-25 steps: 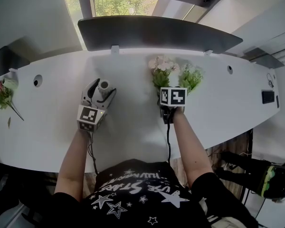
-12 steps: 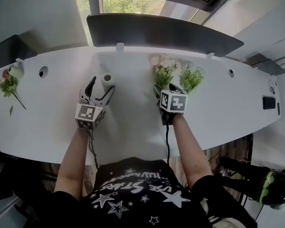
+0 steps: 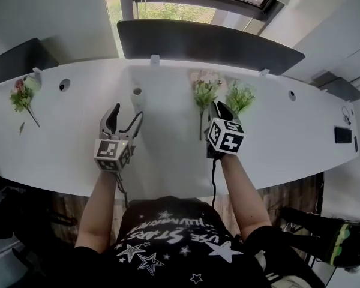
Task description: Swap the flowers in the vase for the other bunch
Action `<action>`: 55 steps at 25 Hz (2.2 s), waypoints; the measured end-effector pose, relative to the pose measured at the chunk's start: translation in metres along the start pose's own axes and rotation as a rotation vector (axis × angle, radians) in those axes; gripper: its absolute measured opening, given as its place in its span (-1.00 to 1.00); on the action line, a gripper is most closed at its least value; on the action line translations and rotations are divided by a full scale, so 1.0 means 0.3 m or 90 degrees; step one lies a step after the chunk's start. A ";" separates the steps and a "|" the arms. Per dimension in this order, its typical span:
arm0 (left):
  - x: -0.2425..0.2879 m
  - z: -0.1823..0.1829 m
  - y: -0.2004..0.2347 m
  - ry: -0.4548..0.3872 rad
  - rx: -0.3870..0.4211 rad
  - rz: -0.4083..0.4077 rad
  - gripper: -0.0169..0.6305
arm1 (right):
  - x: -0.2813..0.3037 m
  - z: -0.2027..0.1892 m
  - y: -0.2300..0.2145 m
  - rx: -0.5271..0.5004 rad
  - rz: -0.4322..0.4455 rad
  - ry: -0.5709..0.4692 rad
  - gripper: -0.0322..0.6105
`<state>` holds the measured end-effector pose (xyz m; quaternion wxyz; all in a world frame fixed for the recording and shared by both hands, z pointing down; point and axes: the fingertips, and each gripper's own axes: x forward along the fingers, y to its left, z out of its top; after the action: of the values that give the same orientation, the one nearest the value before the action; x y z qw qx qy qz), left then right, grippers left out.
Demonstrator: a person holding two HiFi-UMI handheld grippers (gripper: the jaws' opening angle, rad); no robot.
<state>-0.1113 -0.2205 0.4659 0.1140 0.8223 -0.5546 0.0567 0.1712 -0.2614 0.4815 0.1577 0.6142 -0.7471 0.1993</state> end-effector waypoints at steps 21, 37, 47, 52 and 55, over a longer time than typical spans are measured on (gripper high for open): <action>-0.067 0.007 -0.184 0.011 0.089 0.011 -0.93 | -0.141 -0.038 -0.072 0.003 0.080 -0.032 -0.89; 0.021 0.033 -0.372 -0.028 0.059 -0.007 -0.92 | -0.134 -0.220 -0.447 0.087 0.005 0.110 -0.89; 0.033 0.002 -0.351 0.001 0.062 0.019 -0.92 | 0.010 -0.292 -0.435 0.158 0.059 0.218 -0.49; 0.028 -0.025 -0.331 0.019 0.057 0.026 -0.92 | 0.060 -0.322 -0.433 0.205 0.065 0.287 -0.34; 0.025 -0.049 -0.310 0.027 0.053 0.028 -0.92 | 0.084 -0.330 -0.440 0.192 0.049 0.319 -0.40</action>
<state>-0.0220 -0.1902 0.4701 0.0902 0.8126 -0.5672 0.0994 0.2947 -0.2561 0.5934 0.2367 0.5333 -0.6697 0.4594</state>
